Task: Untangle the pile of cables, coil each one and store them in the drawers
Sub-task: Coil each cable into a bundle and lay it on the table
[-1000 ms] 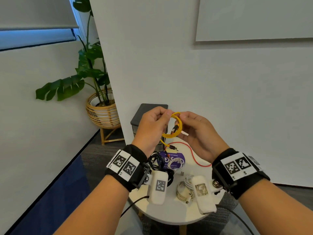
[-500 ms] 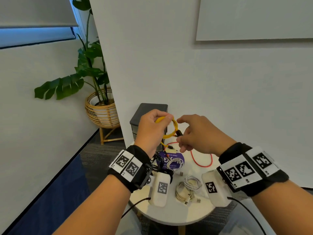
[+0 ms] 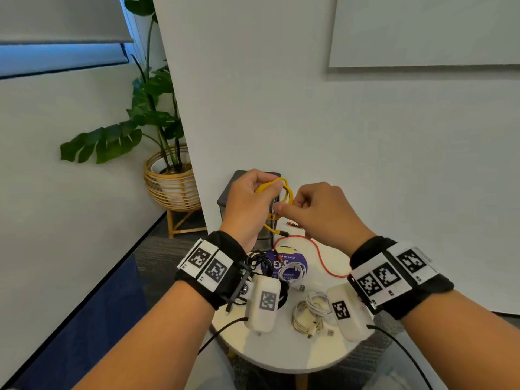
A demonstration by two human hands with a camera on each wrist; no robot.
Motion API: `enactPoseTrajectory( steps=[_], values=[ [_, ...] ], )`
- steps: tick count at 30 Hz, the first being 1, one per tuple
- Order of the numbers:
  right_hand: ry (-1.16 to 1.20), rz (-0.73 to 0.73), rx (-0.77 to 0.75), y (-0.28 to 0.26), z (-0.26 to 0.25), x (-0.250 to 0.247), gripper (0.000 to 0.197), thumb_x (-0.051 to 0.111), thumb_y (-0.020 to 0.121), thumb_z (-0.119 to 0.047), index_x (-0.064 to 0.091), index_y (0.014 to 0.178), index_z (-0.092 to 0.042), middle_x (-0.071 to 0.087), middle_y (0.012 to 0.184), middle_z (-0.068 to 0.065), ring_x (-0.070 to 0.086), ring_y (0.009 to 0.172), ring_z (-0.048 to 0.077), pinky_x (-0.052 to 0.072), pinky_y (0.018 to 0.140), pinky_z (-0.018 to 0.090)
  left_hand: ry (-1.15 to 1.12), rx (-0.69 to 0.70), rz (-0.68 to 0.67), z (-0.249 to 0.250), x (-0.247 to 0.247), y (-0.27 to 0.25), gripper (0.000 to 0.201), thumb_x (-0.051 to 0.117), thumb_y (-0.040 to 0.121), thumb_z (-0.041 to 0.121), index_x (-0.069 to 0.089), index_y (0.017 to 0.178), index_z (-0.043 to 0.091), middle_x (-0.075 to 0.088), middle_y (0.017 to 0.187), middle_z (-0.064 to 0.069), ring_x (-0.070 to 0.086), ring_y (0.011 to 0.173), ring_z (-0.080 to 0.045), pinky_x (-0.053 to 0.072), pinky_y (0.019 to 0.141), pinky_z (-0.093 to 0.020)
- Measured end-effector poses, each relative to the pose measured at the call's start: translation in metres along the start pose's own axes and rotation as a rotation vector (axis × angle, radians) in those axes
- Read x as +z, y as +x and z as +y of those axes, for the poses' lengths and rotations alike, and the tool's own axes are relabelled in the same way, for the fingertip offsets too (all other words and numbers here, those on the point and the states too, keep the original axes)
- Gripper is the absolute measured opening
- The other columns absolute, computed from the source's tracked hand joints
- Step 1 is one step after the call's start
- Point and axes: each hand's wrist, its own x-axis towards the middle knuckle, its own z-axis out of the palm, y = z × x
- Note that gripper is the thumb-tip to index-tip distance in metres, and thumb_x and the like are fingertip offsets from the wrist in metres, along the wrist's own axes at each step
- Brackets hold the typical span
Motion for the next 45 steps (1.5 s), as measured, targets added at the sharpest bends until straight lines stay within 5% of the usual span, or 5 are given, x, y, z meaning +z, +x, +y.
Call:
enactPoseTrajectory(
  steps=[17, 21, 32, 38, 45],
  values=[
    [0.217, -0.105, 0.277, -0.001, 0.006, 0.009, 0.024, 0.069, 0.090, -0.020, 0.066, 0.070, -0.006, 0.074, 0.066, 0.011, 0.073, 0.062, 0.024, 0.048, 0.060, 0.025, 0.112, 0.046, -0.066, -0.011, 0.017, -0.010, 0.019, 0.060, 0.102, 0.023, 0.079, 0.103, 0.026, 0.074, 0.097, 0.012, 0.068, 0.099, -0.008, 0.059, 0.090, -0.037],
    [0.339, -0.008, 0.300, 0.003, 0.011, 0.019, 0.020, 0.069, 0.084, -0.012, 0.069, 0.065, -0.004, 0.074, 0.066, 0.011, 0.071, 0.065, 0.024, 0.060, 0.080, 0.046, 0.098, 0.051, -0.036, -0.011, 0.019, -0.009, 0.020, 0.058, 0.103, 0.020, 0.077, 0.104, 0.027, 0.074, 0.098, 0.008, 0.067, 0.095, -0.009, 0.058, 0.084, -0.033],
    [0.067, -0.141, 0.049, -0.005, 0.005, 0.021, 0.066, 0.066, 0.096, -0.012, 0.034, 0.154, -0.017, 0.071, 0.097, 0.010, 0.069, 0.081, 0.019, 0.052, 0.066, 0.018, -0.047, -0.068, 0.023, -0.009, 0.010, -0.011, 0.019, 0.060, 0.102, 0.021, 0.075, 0.114, 0.022, 0.074, 0.074, 0.009, 0.060, 0.055, 0.000, 0.048, 0.070, -0.022],
    [0.083, -0.143, 0.001, -0.016, 0.001, 0.013, 0.078, 0.066, 0.095, -0.009, 0.026, 0.158, -0.031, 0.073, 0.083, 0.008, 0.068, 0.065, 0.011, 0.049, 0.058, 0.014, -0.091, -0.115, -0.008, -0.008, 0.009, -0.008, 0.023, 0.060, 0.103, 0.020, 0.075, 0.115, 0.008, 0.071, 0.063, 0.009, 0.067, 0.063, -0.006, 0.041, 0.049, -0.021],
    [0.182, -0.226, 0.037, -0.017, 0.004, -0.007, 0.074, 0.067, 0.092, -0.006, 0.032, 0.153, -0.030, 0.076, 0.075, 0.005, 0.061, 0.053, -0.002, 0.044, 0.070, 0.021, 0.091, 0.003, 0.007, -0.014, 0.002, -0.001, 0.018, 0.064, 0.100, 0.023, 0.078, 0.111, 0.025, 0.074, 0.096, 0.023, 0.064, 0.089, 0.016, 0.047, 0.078, -0.013]
  ],
)
